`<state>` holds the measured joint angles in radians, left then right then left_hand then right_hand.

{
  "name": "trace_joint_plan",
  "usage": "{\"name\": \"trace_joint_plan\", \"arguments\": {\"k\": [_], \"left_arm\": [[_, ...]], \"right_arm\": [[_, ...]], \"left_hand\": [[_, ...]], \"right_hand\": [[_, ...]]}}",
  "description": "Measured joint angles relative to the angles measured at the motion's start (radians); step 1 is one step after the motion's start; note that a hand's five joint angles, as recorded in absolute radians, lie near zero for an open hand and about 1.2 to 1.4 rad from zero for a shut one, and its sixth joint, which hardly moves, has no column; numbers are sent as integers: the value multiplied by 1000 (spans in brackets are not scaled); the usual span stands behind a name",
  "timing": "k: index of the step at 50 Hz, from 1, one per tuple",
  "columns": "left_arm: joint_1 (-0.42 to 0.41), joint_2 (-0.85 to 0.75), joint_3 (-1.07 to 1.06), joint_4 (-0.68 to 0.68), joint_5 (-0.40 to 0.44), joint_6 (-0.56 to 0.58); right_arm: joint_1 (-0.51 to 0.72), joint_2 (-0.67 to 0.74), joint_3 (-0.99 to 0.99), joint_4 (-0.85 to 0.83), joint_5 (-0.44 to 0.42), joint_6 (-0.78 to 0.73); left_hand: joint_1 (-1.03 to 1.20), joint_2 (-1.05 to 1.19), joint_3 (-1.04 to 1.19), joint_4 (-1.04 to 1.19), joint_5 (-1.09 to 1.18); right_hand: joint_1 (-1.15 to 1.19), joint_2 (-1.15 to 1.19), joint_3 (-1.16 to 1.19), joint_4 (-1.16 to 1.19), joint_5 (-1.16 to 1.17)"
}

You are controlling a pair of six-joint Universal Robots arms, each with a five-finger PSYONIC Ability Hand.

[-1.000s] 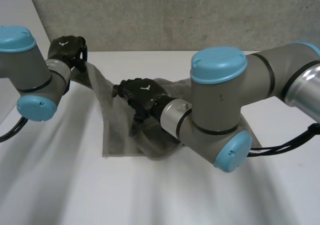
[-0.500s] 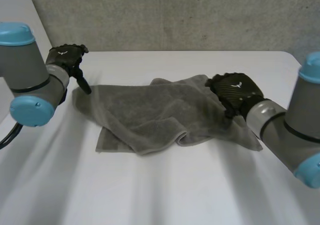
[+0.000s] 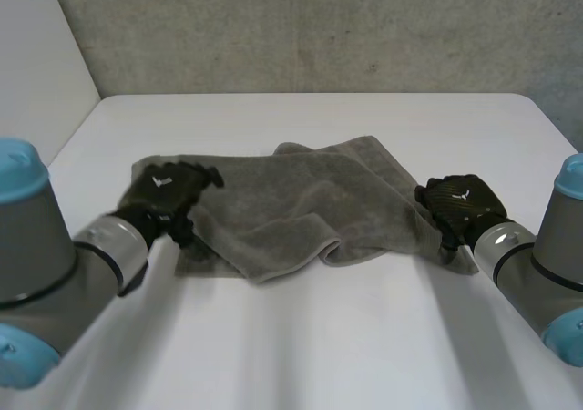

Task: Fold the towel.

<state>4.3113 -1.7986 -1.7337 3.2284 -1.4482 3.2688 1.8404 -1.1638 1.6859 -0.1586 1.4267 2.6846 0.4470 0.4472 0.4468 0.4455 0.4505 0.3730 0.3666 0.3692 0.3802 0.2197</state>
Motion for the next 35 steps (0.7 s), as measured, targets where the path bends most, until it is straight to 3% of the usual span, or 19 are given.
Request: {"name": "trace_joint_plan", "arguments": {"k": [11,28,35], "left_arm": [[-71,-158,11,114,-11,2],[-126,-337,161,122,-20,2],[-133,-374,194,124,-47,2]], "right_arm": [[-6,80,-13,-9,0,0],[-15,122,-28,-50,4,0],[-16,143,-39,-66,6,-1]], "left_hand": [[-1,0,0,0,-1],[83,76,83,81,84],[401,399,401,405,390]], "right_hand": [[36,32,30,32,33],[189,183,188,175,167],[271,266,271,260,251]]}}
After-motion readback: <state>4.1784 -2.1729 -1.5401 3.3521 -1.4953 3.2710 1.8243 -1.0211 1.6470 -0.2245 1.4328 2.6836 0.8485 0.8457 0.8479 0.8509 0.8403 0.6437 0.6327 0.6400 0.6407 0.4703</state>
